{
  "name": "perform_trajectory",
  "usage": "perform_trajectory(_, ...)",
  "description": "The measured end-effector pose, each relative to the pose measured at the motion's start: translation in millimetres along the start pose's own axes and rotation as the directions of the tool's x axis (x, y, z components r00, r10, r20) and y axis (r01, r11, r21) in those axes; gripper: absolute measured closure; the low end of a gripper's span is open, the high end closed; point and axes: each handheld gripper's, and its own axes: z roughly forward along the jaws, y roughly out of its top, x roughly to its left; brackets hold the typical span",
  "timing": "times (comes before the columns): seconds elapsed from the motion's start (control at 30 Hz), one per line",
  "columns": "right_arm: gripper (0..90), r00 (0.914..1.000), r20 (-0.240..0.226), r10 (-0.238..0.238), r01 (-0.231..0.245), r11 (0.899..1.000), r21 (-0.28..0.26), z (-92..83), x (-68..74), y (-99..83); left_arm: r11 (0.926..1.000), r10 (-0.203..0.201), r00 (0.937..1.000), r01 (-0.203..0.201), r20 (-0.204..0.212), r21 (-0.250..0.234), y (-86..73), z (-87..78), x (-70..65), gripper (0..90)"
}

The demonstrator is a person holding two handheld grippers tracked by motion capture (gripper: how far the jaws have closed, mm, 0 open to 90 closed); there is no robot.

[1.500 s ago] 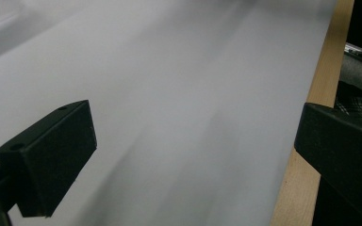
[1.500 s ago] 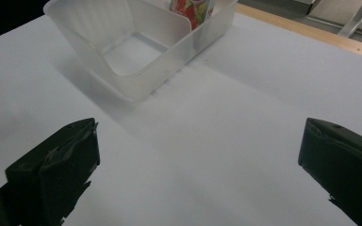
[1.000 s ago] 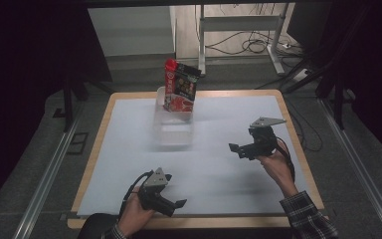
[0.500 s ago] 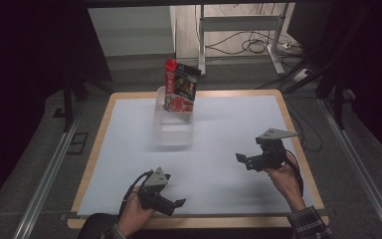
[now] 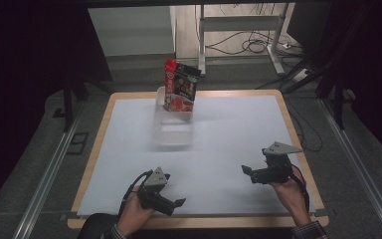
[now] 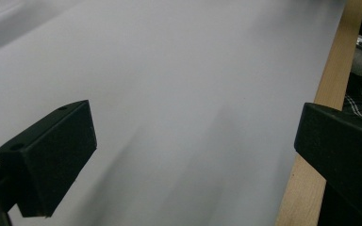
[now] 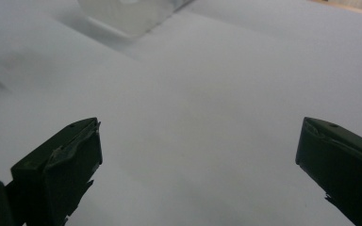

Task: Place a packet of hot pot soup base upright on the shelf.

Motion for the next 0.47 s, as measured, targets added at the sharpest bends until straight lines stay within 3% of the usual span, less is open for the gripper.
perform_trajectory(0.2, 0.9, 0.9998, 0.022, 0.0, -0.001, 1.0, 0.015, -3.3, -0.5, -14.1, 0.9999, 0.007, 1.0, -0.007, -0.003, 0.009, -0.2, 0.9, -0.1, 0.0)
perform_trajectory(0.37, 0.9, 0.9995, 0.033, -0.005, 0.003, 0.998, 0.066, -0.4, 0.1, -23.7, 0.9999, 0.008, 1.0, -0.008, -0.005, 0.013, 0.0, 1.7, -0.4, 0.0)
perform_trajectory(0.47, 0.8, 0.9995, 0.023, 0.023, -0.024, 0.999, 0.047, 2.1, -0.4, -23.9, 0.9998, 0.009, 1.0, -0.009, -0.003, 0.015, 0.7, 2.5, -0.5, 0.0)
